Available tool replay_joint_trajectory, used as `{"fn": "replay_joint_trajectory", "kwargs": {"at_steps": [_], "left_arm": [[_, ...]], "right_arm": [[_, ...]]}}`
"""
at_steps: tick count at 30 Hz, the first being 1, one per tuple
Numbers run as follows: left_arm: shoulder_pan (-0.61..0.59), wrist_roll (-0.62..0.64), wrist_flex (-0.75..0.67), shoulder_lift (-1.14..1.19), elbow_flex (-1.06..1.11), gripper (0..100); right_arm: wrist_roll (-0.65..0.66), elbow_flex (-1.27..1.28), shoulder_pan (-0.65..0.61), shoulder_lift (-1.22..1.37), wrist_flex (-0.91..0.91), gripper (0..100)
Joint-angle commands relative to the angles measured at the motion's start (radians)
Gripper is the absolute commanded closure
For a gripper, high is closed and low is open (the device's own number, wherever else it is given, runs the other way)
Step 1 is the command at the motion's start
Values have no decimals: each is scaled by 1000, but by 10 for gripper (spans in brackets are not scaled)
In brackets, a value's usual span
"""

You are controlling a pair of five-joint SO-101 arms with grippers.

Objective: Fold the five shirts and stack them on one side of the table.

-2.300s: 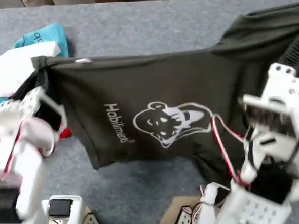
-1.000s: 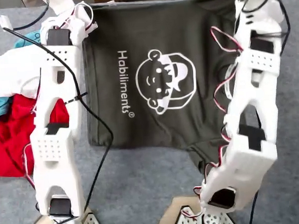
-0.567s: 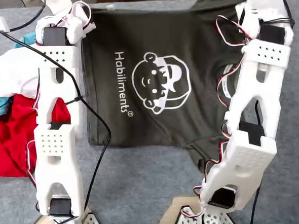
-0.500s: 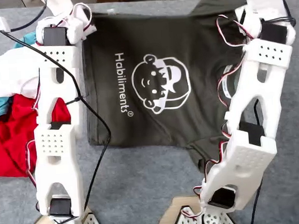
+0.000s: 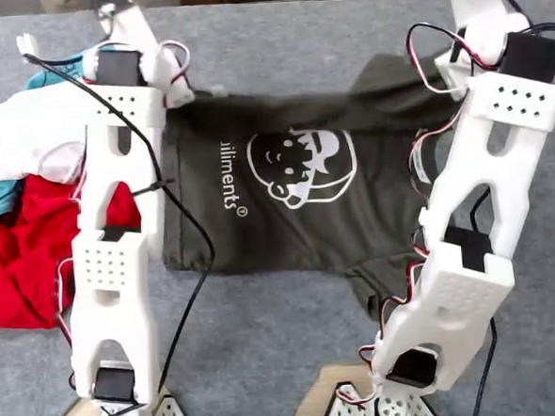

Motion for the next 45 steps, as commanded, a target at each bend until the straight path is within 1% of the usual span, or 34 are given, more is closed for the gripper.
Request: {"fn": "replay_joint_trajectory", "kwargs": {"at_steps": [1, 5, 7, 10, 14, 19, 23, 28, 30, 35, 38, 41, 45], "left_arm": [[29, -5, 60, 13, -29, 981], [12, -6, 63, 53, 28, 981], [6, -8, 63, 54, 69, 981], [21, -32, 64, 36, 126, 981], [63, -35, 64, -30, 193, 981], [86, -35, 64, -185, 338, 981], [86, -35, 61, -282, 503, 981], [44, -41, -5, -314, 647, 981], [37, -69, -21, -314, 695, 981], [32, -104, -110, -315, 853, 981], [32, -124, -172, -315, 933, 981], [32, -157, -229, -315, 985, 981], [5, -218, -252, -315, 1016, 981]], "right_arm": [[11, -59, 28, -5, 77, 994], [14, -65, 73, -5, 137, 994], [38, -64, 99, -5, 164, 994], [63, -58, 148, -7, 166, 994], [81, -56, 179, -7, 170, 994], [78, 7, 150, -35, 173, 994], [75, 174, 113, -131, 163, 994], [81, 412, 120, -263, 92, 994], [104, 535, 131, -325, 52, 994], [153, 931, 148, -533, -110, 994], [178, 1193, 153, -676, -244, 994], [190, 1414, 185, -794, -370, 994], [250, 1609, 263, -895, -443, 994]]}}
